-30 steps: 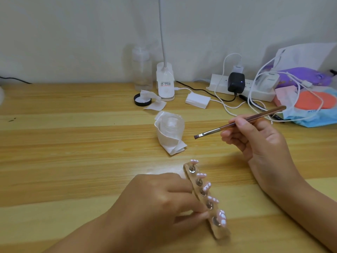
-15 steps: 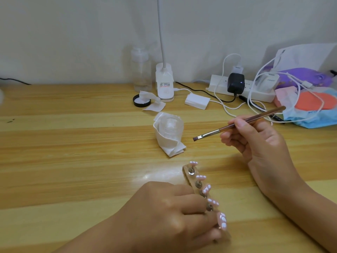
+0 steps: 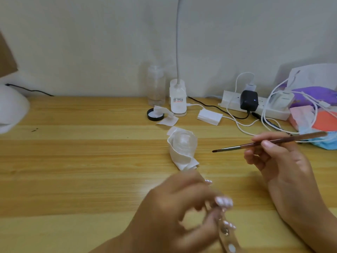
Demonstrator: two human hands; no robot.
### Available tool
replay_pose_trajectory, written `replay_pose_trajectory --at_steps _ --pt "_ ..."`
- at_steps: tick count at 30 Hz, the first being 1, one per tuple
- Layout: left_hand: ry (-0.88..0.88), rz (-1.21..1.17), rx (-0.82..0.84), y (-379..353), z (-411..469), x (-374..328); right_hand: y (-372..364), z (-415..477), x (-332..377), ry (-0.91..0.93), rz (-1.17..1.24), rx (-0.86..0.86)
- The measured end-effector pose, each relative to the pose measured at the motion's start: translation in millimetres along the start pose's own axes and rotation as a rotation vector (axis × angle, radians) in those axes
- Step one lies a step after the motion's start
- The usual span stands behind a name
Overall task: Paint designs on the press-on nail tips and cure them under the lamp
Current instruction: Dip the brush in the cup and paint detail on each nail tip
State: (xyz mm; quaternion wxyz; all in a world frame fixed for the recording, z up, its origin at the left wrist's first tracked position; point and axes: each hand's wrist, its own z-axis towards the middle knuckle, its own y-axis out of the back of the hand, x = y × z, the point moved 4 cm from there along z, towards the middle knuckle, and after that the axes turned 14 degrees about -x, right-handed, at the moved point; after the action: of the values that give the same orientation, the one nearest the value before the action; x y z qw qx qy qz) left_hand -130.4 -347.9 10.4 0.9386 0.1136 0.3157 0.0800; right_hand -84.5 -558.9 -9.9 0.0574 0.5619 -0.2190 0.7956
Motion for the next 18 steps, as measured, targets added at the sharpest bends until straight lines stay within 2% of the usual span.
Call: replay_pose_trajectory --at_steps 2,4,7,10,14,18 --pt "0.352 -0.212 -0.129 8 3 20 -1 0 2 0.019 0.020 0.014" --pt "0.621 -0.316 -0.301 15 5 43 -1 -1 3 0.039 0.024 0.027" --pt "0.872 -0.330 -0.420 20 2 67 -1 -4 4 0.067 0.000 0.003" --pt "0.978 -0.361 -0.424 17 -1 75 -5 -4 15 0.162 -0.102 0.025" --pt "0.993 -0.459 -0.338 11 0 74 -29 4 44 0.360 -0.320 0.173" --pt "1.051 -0.511 -0.248 9 1 72 -65 17 54 0.399 -0.575 0.336"
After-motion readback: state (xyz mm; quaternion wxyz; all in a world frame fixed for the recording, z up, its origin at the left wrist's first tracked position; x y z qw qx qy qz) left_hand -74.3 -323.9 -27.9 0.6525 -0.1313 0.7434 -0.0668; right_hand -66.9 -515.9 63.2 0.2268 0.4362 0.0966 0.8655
